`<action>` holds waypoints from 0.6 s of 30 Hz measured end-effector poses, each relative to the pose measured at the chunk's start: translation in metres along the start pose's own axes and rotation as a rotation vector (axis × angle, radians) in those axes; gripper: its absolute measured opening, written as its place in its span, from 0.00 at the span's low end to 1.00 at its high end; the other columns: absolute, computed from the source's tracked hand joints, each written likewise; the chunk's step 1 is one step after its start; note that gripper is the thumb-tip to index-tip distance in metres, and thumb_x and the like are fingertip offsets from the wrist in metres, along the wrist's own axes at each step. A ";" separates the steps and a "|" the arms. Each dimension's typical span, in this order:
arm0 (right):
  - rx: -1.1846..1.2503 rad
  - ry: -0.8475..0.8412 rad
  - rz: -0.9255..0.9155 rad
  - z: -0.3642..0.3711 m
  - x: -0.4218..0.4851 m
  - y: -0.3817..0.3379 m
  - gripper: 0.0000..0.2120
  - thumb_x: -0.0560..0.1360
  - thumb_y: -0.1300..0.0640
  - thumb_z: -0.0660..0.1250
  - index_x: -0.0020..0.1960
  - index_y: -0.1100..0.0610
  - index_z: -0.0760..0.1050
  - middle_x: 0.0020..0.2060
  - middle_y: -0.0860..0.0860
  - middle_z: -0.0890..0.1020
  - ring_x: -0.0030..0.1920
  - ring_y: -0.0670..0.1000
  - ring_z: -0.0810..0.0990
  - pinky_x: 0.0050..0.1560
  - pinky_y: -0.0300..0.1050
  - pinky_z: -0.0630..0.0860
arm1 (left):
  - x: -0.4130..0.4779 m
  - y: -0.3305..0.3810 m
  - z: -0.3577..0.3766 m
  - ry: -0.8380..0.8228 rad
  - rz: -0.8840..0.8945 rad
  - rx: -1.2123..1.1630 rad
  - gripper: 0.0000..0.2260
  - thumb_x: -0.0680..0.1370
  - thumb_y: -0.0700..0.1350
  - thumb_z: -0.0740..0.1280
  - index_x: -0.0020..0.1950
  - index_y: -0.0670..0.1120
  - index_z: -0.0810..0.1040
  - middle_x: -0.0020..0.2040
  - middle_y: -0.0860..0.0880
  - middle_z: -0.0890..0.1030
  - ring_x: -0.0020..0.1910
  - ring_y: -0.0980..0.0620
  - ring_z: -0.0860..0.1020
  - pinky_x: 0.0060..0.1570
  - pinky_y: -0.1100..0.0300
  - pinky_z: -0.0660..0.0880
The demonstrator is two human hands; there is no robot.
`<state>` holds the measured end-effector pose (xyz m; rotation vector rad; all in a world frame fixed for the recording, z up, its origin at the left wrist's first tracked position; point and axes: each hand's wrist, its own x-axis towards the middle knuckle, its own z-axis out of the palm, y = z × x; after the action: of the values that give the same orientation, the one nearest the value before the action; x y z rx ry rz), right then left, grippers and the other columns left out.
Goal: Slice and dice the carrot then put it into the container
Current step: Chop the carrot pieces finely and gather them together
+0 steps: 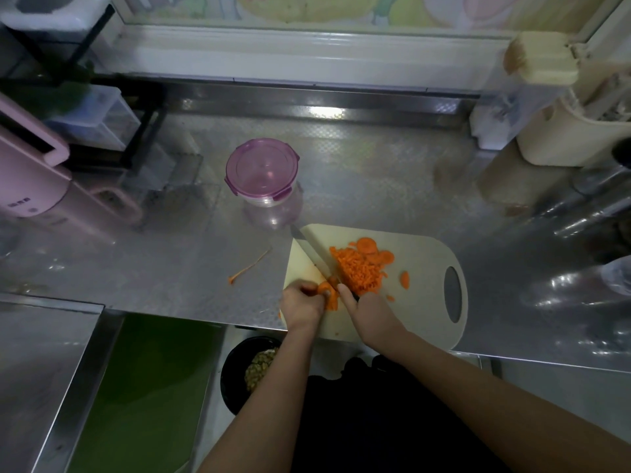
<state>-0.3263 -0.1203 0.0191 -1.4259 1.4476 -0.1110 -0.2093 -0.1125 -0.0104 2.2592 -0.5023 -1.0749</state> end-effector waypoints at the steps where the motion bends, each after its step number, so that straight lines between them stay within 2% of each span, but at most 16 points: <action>1: 0.016 0.002 -0.009 -0.002 0.001 0.000 0.25 0.80 0.43 0.54 0.59 0.64 0.75 0.53 0.60 0.81 0.55 0.59 0.79 0.47 0.42 0.69 | 0.001 -0.001 0.001 0.000 0.004 0.000 0.07 0.70 0.40 0.74 0.45 0.44 0.80 0.47 0.47 0.82 0.51 0.48 0.78 0.48 0.63 0.71; 6: -0.016 0.096 -0.012 -0.005 0.006 0.002 0.26 0.80 0.43 0.54 0.51 0.65 0.78 0.48 0.62 0.81 0.53 0.59 0.79 0.47 0.42 0.68 | -0.002 0.001 -0.003 -0.021 0.017 0.005 0.07 0.70 0.40 0.73 0.46 0.44 0.79 0.46 0.49 0.80 0.49 0.50 0.77 0.45 0.66 0.68; 9: 0.025 0.147 -0.069 -0.005 0.002 0.006 0.23 0.81 0.45 0.54 0.56 0.62 0.78 0.51 0.59 0.81 0.54 0.56 0.78 0.52 0.41 0.68 | -0.003 0.002 -0.004 -0.023 0.010 0.016 0.10 0.71 0.41 0.74 0.50 0.42 0.80 0.46 0.50 0.79 0.50 0.51 0.77 0.45 0.67 0.67; 10: 0.027 0.154 -0.081 -0.005 0.001 0.008 0.22 0.81 0.46 0.54 0.55 0.62 0.78 0.50 0.59 0.81 0.53 0.56 0.78 0.52 0.41 0.69 | -0.002 0.003 -0.004 -0.028 0.005 0.026 0.10 0.71 0.41 0.74 0.51 0.42 0.80 0.47 0.49 0.80 0.51 0.51 0.77 0.46 0.66 0.67; 14: -0.016 0.130 -0.047 -0.008 -0.005 0.012 0.24 0.80 0.44 0.53 0.41 0.61 0.76 0.39 0.57 0.80 0.44 0.55 0.78 0.46 0.41 0.68 | -0.001 0.003 -0.003 -0.029 -0.002 0.030 0.11 0.71 0.41 0.74 0.51 0.41 0.80 0.51 0.46 0.82 0.53 0.49 0.78 0.47 0.65 0.69; 16: -0.034 0.117 -0.021 -0.008 -0.008 0.013 0.25 0.81 0.44 0.53 0.31 0.57 0.70 0.31 0.52 0.75 0.38 0.52 0.75 0.43 0.41 0.66 | -0.001 0.003 -0.003 -0.021 0.000 0.030 0.10 0.71 0.41 0.74 0.50 0.41 0.80 0.51 0.46 0.82 0.52 0.50 0.78 0.47 0.65 0.68; 18: -0.028 0.117 -0.026 -0.009 -0.010 0.015 0.24 0.81 0.45 0.53 0.29 0.53 0.66 0.28 0.48 0.71 0.32 0.47 0.71 0.39 0.41 0.64 | -0.002 0.004 -0.003 -0.019 0.002 0.028 0.10 0.71 0.42 0.74 0.50 0.42 0.80 0.50 0.47 0.82 0.52 0.50 0.78 0.47 0.65 0.68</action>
<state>-0.3450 -0.1140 0.0187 -1.4822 1.5312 -0.1946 -0.2086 -0.1133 -0.0057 2.2737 -0.5309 -1.0957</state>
